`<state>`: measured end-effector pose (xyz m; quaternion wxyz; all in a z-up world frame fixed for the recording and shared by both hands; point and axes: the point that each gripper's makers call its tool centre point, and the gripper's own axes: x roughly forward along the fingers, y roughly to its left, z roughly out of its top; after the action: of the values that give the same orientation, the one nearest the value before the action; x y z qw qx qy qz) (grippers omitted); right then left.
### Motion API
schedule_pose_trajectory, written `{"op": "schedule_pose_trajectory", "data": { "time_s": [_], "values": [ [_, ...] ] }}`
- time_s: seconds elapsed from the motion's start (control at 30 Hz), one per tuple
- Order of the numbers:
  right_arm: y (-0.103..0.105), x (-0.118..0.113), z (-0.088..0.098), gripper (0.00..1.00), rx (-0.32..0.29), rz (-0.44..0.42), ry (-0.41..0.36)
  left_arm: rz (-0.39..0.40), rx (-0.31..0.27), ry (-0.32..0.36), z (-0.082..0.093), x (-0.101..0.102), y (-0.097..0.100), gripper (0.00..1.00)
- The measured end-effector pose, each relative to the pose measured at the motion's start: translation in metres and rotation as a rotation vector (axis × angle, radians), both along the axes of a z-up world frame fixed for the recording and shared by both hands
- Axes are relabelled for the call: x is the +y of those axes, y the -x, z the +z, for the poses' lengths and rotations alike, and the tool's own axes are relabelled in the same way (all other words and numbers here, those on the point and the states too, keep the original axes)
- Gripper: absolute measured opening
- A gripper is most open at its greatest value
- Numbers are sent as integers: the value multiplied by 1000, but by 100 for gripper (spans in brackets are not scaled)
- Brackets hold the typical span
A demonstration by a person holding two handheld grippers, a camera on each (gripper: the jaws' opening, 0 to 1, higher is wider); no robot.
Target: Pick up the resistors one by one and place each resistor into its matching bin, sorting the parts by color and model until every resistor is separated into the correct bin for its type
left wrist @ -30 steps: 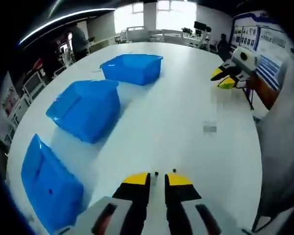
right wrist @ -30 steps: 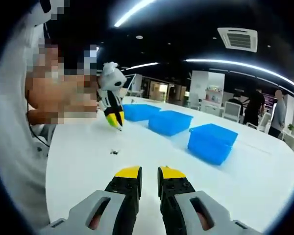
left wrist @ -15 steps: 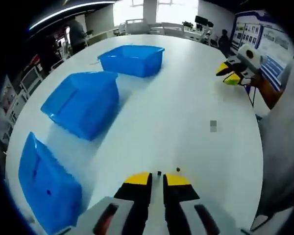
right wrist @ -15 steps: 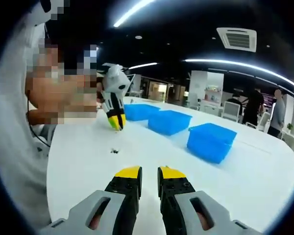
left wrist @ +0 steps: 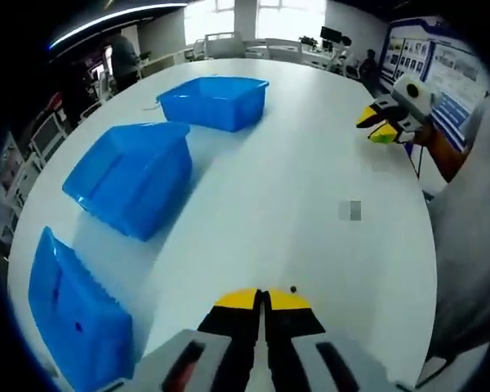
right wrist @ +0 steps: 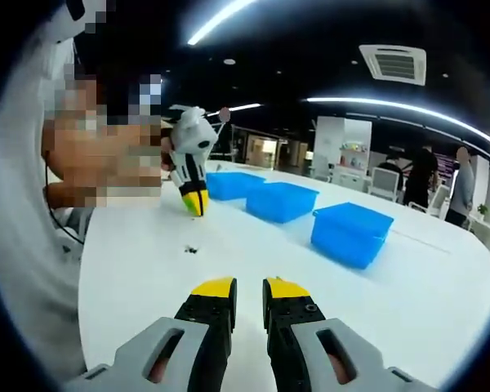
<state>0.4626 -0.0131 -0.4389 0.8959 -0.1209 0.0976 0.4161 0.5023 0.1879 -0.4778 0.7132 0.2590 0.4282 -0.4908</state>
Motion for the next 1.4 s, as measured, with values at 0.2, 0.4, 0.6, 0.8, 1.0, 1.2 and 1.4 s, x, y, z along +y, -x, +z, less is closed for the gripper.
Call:
{"op": "schedule_pose_trajectory", "data": {
  "time_s": [0.2,0.4,0.6,0.8,1.0,1.2,1.4],
  "values": [
    [1,4,1,16,-2,15,2,23,-1,48,5,6,-4,5],
    [-1,7,1,16,-5,22,4,23,-27,252,32,-24,-2,5],
    [1,9,1,16,-4,26,-1,25,-60,415,52,-31,-25,5],
    [2,5,-2,16,5,20,3,111,-146,634,88,-39,-65,5],
    [-1,-1,3,16,-8,1,-7,322,-226,779,104,-32,-115,5],
    [-1,-4,-3,16,8,-7,-1,457,-447,848,130,-22,-150,5],
    [-4,-7,4,16,-7,-12,-1,558,-503,912,136,-16,-171,5]
  ]
}}
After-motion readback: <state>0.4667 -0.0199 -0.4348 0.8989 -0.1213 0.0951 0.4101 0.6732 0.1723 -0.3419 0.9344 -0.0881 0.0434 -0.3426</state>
